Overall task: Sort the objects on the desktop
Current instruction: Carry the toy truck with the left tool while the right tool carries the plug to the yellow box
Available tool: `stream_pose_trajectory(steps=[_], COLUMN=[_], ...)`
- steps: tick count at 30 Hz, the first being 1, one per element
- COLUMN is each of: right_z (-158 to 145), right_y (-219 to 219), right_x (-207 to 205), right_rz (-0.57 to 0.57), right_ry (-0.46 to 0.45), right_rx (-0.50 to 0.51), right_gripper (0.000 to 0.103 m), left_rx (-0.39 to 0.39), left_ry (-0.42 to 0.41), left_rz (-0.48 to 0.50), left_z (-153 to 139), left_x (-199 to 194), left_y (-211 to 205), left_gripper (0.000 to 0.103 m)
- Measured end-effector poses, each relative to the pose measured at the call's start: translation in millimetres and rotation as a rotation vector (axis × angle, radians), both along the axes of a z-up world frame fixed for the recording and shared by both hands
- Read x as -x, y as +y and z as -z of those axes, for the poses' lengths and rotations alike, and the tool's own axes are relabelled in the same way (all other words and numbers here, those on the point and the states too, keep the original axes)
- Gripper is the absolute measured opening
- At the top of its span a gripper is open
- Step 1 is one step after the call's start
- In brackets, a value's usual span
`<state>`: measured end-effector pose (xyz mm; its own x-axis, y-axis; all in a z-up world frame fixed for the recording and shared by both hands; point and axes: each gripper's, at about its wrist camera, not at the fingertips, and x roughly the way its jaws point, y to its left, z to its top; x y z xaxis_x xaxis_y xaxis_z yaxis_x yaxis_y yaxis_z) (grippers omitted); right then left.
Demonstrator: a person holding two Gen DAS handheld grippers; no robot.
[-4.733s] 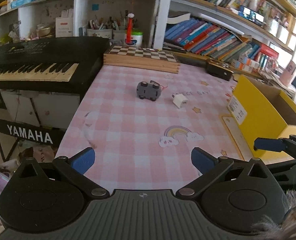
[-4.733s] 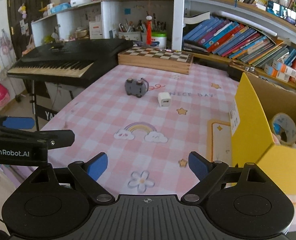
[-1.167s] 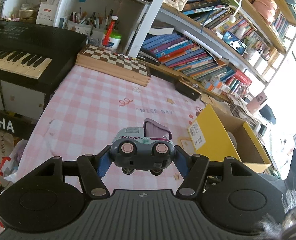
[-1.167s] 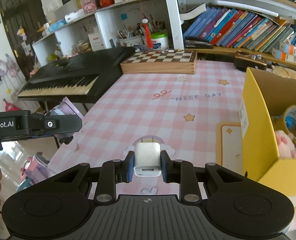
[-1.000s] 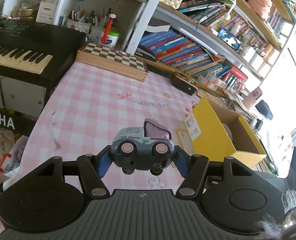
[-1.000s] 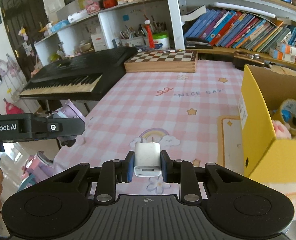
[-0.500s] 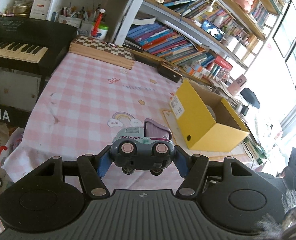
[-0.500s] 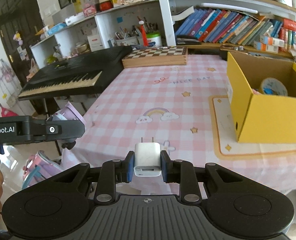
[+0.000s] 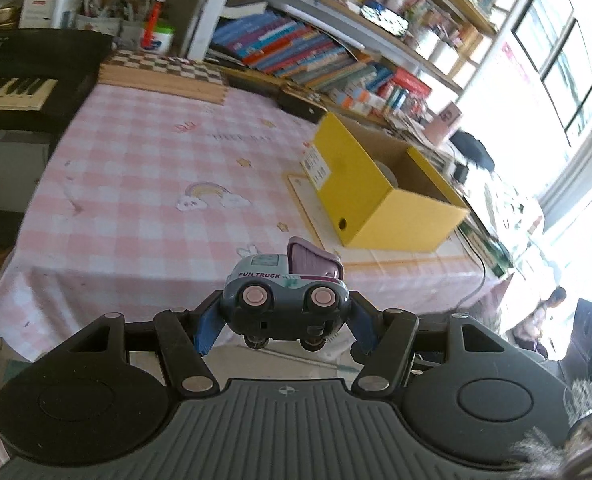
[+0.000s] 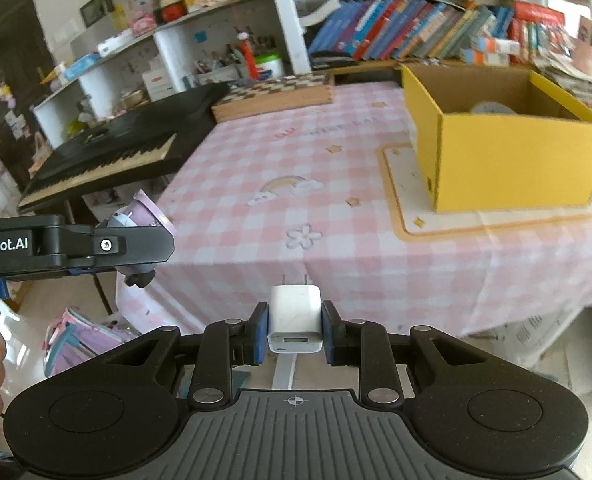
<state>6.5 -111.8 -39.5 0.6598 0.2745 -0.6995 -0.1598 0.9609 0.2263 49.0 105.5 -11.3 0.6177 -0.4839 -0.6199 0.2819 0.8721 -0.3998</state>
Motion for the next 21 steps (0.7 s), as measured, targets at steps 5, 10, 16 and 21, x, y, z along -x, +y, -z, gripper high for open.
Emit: stream_pose_trajectory(steps=[5,10,16,21], right_z=[6.2,9.5,9.5,7.8], right_y=[-10.5,-22.2,-33.8,-44.1], right_x=[9.8,17.7,21.3,21.0], right_rz=[0.053,0.114,0.155,0.179], right_ry=[0.033,0.049,0.061,0.071], right_rx=[0.0,0.003,0.019,0.031], right_gripper=[0.025,0.026,0.026,0.026], left_rx=[-0.003,-0.006,0.005,0.016], left_ry=[0.03,0.041,0.055,0.061], left_rz=[0.062,0.123,0.168,0.201], left_z=[6.6,10.6,14.9,16.3], left_x=[0.3,-3.1,-10.6,-16.4], left_y=[-14.3,-29.1,-44.7,-57.7], left_gripper=[0.062,0.062,0.062,0.062])
